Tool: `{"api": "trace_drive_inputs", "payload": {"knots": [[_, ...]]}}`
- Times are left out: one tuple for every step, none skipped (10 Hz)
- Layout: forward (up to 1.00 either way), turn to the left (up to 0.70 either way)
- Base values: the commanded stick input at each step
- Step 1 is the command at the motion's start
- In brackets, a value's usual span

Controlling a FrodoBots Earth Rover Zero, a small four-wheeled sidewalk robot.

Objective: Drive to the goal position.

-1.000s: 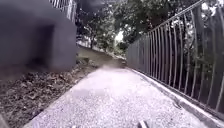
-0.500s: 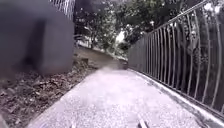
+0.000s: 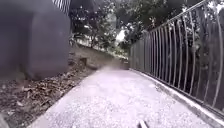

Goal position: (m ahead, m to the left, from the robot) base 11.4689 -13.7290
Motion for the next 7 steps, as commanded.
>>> {"api": "trace_drive_inputs", "payload": {"knots": [[0.85, -0.12], [0.85, -0.31], [0.85, -0.23], [0.85, -0.08], [0.85, 0.00], [0.85, 0.00], [0.85, -0.03]]}}
